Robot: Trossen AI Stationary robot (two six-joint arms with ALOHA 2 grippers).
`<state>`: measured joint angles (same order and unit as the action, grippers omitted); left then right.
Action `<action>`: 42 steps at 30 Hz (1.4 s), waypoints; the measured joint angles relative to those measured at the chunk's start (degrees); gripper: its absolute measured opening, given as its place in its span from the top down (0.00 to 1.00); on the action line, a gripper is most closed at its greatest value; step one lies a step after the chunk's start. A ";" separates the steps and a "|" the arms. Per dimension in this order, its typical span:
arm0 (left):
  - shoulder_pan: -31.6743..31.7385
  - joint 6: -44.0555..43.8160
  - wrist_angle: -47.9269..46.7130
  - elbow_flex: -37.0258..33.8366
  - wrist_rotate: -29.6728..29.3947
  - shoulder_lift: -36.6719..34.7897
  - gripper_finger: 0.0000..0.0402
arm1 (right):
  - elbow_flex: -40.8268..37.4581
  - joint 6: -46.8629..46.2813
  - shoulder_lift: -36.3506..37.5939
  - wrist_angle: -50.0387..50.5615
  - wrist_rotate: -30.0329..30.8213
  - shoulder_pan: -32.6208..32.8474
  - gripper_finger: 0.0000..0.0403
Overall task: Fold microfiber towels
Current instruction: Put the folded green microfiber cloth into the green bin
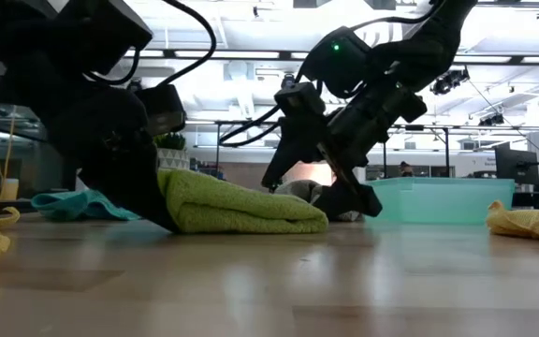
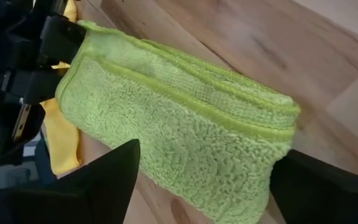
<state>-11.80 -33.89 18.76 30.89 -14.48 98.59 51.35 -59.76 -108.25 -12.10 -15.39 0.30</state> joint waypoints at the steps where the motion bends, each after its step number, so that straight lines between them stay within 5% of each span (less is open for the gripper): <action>1: 0.08 0.00 -0.02 0.00 0.02 0.02 1.00 | -0.01 -0.19 -0.02 -0.02 0.11 0.02 0.23; 6: 0.16 0.02 -0.24 0.00 0.39 0.02 1.00 | -0.08 -1.07 -0.06 0.43 1.62 0.07 0.42; 12: 0.35 5.49 -1.17 -0.07 2.03 -1.78 1.00 | -0.19 0.40 -0.31 2.09 1.22 0.12 0.89; 14: 0.83 7.81 -3.77 -0.38 3.69 -4.35 1.00 | -0.22 1.66 -0.13 2.06 -0.75 0.21 0.96; 21: 2.59 10.42 -20.41 -0.31 4.66 -22.11 1.00 | -0.26 7.44 10.62 11.09 0.00 -1.73 0.98; 29: 2.55 11.15 -25.15 -0.28 -8.36 -42.15 1.00 | -0.20 14.19 34.86 31.72 3.91 -8.67 0.99; 35: 2.63 13.60 -21.32 -0.11 -15.46 -47.59 1.00 | -0.11 18.32 49.59 44.05 5.97 -18.93 1.00; 42: 2.94 13.05 -20.96 -0.15 -15.32 -48.09 1.00 | -0.11 26.31 55.19 57.61 6.34 -33.97 1.00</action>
<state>-8.86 -20.84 -2.20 30.74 -29.80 50.50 51.24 -33.45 -53.06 45.51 -9.04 -33.67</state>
